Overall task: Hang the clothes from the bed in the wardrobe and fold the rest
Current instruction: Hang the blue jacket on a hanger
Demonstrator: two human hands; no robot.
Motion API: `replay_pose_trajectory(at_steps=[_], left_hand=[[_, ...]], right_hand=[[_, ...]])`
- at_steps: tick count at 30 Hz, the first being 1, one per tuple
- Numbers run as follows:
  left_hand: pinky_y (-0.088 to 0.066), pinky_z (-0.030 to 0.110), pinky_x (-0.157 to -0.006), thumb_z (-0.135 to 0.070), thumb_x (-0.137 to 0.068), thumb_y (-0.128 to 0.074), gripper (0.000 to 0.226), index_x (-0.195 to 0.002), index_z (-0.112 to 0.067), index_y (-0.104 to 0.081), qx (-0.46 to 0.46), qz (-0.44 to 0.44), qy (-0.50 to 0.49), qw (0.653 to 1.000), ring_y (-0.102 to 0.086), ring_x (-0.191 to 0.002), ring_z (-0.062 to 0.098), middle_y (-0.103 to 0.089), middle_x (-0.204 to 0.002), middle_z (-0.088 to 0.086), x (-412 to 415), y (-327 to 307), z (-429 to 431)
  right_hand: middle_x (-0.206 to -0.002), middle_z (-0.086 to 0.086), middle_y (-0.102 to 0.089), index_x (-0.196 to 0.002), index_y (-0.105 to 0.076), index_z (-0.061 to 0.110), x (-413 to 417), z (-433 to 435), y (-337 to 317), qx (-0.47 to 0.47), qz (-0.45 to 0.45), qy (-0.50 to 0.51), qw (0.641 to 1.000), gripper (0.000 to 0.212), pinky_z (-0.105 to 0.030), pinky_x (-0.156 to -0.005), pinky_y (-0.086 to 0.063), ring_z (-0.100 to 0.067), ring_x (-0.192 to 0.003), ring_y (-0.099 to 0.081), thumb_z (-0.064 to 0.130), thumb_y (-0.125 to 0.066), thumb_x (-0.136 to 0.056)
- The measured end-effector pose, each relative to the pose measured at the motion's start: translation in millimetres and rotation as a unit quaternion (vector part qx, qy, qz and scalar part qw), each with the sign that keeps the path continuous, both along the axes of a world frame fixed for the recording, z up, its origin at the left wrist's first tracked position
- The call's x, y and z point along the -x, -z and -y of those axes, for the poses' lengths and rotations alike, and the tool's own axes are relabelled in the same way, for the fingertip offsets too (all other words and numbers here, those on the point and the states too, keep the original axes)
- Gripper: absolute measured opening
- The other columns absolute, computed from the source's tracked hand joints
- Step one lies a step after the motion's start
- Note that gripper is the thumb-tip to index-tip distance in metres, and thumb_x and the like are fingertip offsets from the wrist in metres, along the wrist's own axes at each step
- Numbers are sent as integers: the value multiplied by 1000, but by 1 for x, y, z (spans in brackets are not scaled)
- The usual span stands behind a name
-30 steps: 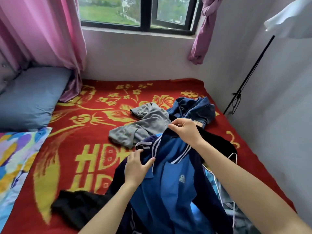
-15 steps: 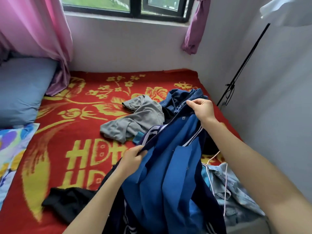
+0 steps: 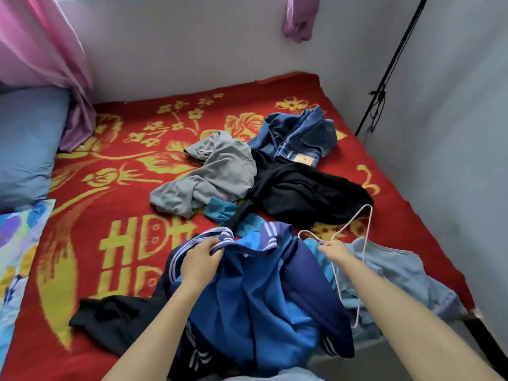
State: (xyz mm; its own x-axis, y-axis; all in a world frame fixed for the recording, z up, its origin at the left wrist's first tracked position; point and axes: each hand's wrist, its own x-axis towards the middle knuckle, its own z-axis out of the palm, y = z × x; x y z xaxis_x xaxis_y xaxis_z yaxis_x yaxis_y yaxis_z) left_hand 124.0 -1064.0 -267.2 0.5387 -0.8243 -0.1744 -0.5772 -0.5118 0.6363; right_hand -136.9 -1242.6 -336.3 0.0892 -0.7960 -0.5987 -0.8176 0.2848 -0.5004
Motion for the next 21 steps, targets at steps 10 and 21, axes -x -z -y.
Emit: replay_pose_trajectory(at_steps=[10,21], left_hand=[[-43,39,-58,-15,-91,-55,24,-114,-18,-61,-29,57,-106,992,-57,-62,20,-64,-73,-2,64,22,19],[-36,23,-50,-12,-89,-58,28,-116,-20,-62,-80,81,-203,973,-51,-58,4,-55,-64,-18,94,20,28]], right_hand=[[-122,-22,-59,-92,-62,0,102,25,86,-63,-102,-10,993,24,-33,-91,-41,-34,-115,-53,9,-40,-94],[-120,-11,-57,-110,-57,8,69,80,120,63,-168,-259,949,28,-36,-92,-41,-28,-112,-52,17,-46,-86]])
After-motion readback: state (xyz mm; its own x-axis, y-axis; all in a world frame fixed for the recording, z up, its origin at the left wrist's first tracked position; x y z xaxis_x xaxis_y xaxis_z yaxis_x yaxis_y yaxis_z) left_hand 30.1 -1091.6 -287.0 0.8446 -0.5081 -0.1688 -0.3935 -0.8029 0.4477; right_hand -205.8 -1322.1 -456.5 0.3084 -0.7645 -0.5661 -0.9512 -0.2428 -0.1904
